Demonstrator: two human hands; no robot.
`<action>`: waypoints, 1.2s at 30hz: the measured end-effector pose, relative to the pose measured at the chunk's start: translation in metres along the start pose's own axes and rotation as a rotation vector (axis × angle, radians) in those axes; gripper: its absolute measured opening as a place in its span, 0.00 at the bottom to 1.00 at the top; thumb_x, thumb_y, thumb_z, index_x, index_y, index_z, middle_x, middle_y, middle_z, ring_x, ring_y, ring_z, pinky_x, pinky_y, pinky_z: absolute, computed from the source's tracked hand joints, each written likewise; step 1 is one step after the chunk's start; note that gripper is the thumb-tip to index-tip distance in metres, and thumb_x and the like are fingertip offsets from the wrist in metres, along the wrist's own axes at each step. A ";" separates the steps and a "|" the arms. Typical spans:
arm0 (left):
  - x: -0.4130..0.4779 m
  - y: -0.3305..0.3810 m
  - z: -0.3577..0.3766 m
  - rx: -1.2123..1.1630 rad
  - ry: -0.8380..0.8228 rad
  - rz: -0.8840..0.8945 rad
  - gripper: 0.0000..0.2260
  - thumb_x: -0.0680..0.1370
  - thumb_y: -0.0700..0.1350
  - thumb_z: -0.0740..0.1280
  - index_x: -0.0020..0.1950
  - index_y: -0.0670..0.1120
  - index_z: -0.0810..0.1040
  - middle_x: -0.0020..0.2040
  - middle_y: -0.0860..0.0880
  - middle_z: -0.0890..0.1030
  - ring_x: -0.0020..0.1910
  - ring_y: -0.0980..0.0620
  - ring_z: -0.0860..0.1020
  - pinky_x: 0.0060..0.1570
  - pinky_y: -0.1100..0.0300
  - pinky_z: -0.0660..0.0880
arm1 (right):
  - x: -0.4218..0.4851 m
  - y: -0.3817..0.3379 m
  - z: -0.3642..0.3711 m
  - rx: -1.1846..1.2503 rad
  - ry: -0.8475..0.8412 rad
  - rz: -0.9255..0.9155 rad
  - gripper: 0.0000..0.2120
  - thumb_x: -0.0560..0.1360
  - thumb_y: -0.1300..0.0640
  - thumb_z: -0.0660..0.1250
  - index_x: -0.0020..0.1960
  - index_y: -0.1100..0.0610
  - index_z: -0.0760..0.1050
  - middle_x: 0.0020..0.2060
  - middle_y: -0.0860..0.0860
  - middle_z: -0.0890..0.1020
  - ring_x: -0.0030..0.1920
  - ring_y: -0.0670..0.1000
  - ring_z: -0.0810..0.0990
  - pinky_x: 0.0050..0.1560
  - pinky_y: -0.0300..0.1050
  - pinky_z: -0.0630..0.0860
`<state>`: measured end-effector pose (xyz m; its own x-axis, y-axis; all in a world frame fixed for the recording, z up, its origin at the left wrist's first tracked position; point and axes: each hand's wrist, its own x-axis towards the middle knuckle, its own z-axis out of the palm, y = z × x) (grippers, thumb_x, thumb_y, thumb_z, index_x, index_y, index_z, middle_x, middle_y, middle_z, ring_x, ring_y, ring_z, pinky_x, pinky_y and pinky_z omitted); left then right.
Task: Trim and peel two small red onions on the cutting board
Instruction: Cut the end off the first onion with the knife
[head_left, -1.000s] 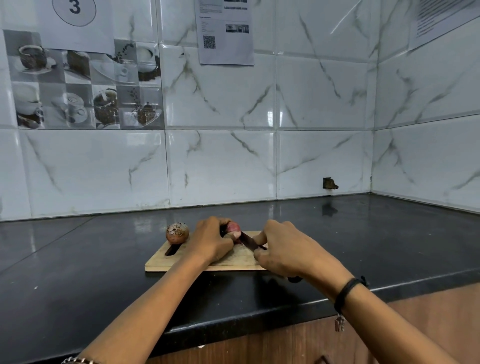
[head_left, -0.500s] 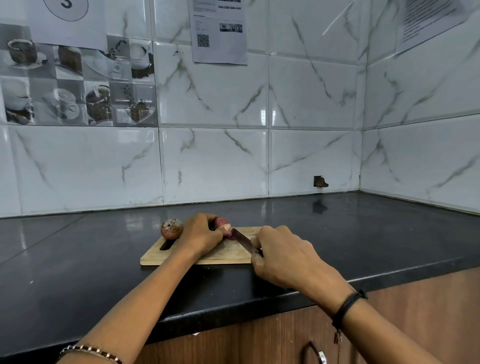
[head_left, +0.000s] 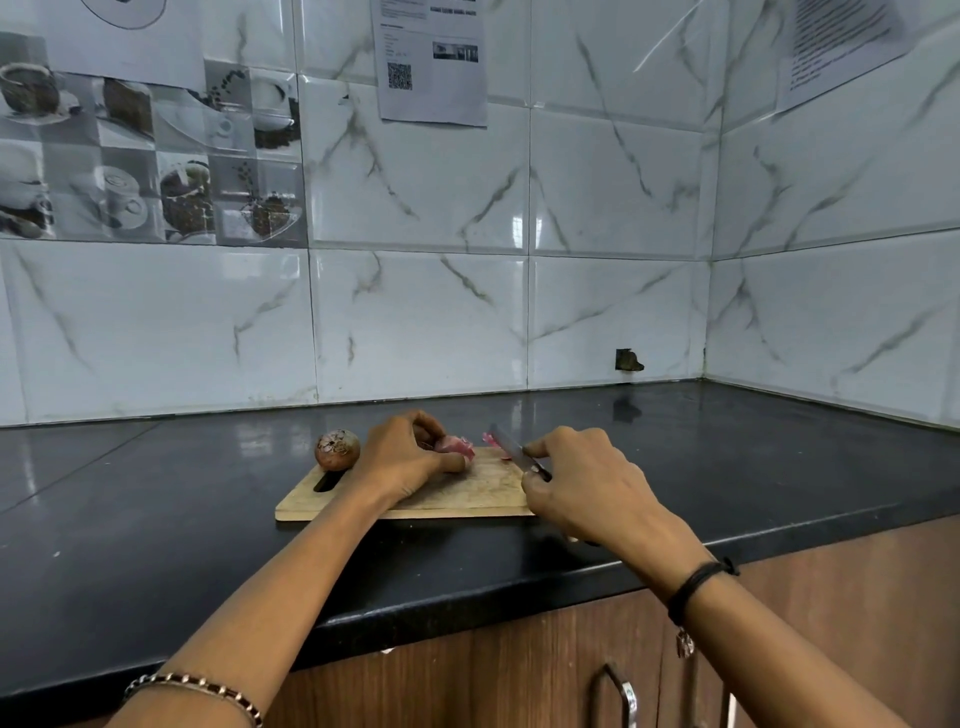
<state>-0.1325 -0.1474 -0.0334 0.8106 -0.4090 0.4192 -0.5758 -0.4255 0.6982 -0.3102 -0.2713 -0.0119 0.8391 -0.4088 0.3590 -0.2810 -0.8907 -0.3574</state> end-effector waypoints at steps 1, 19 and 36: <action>0.001 -0.001 0.000 -0.009 -0.007 0.003 0.21 0.64 0.51 0.84 0.51 0.50 0.79 0.46 0.54 0.82 0.47 0.57 0.80 0.41 0.69 0.72 | 0.001 -0.002 0.001 0.010 -0.013 -0.016 0.19 0.77 0.54 0.63 0.67 0.47 0.78 0.54 0.54 0.79 0.50 0.58 0.81 0.44 0.47 0.73; 0.003 -0.006 0.001 0.084 -0.075 0.093 0.23 0.68 0.52 0.81 0.60 0.53 0.80 0.53 0.54 0.82 0.52 0.57 0.79 0.44 0.72 0.70 | 0.008 0.033 -0.002 -0.132 0.016 0.098 0.16 0.78 0.53 0.63 0.64 0.49 0.78 0.57 0.52 0.79 0.53 0.58 0.81 0.44 0.48 0.72; -0.004 -0.001 -0.002 0.046 -0.061 0.101 0.22 0.64 0.56 0.82 0.53 0.54 0.80 0.47 0.57 0.83 0.47 0.62 0.80 0.40 0.71 0.71 | 0.000 0.009 -0.005 0.074 -0.036 0.025 0.22 0.75 0.53 0.65 0.70 0.44 0.76 0.63 0.51 0.79 0.54 0.57 0.83 0.53 0.51 0.80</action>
<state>-0.1345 -0.1435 -0.0346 0.7409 -0.4995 0.4490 -0.6596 -0.4153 0.6265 -0.3153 -0.2808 -0.0106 0.8489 -0.4221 0.3181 -0.2682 -0.8626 -0.4290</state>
